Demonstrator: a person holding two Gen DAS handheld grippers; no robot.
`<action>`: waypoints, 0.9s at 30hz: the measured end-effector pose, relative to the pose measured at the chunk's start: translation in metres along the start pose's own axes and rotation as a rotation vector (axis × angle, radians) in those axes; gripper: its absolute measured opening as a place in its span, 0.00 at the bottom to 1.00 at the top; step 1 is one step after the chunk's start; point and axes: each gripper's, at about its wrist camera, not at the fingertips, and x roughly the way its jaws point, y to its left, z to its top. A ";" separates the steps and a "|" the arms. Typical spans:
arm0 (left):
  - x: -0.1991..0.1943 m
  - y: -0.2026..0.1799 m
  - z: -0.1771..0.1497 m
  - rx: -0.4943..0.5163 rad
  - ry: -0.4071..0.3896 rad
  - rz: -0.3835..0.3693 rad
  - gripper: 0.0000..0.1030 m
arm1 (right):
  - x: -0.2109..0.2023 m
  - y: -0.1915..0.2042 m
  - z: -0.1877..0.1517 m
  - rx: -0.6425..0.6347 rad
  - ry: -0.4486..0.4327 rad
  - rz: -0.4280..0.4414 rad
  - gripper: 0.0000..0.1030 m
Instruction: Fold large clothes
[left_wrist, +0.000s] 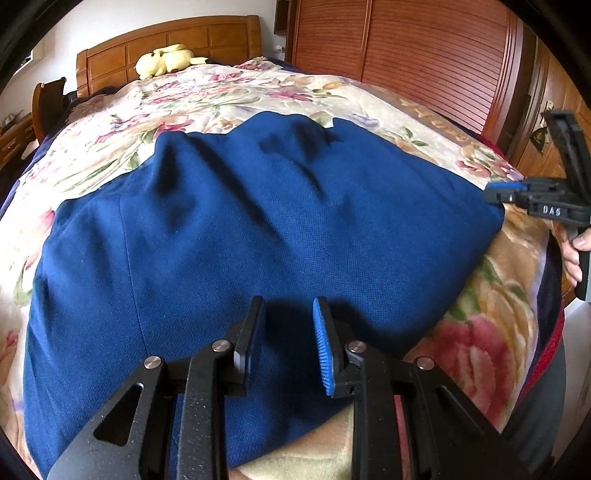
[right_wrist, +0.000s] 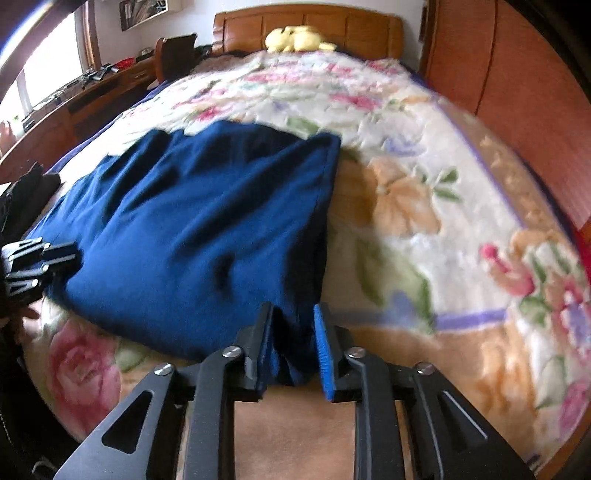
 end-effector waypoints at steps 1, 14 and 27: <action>0.000 0.000 0.000 0.000 0.001 0.000 0.26 | -0.002 0.004 0.002 0.000 -0.015 0.003 0.29; 0.000 0.000 0.000 0.000 0.004 -0.001 0.26 | 0.029 0.048 -0.003 -0.101 0.000 0.048 0.51; 0.002 0.000 -0.001 0.006 0.004 0.005 0.26 | 0.011 0.020 -0.004 -0.026 -0.049 -0.023 0.58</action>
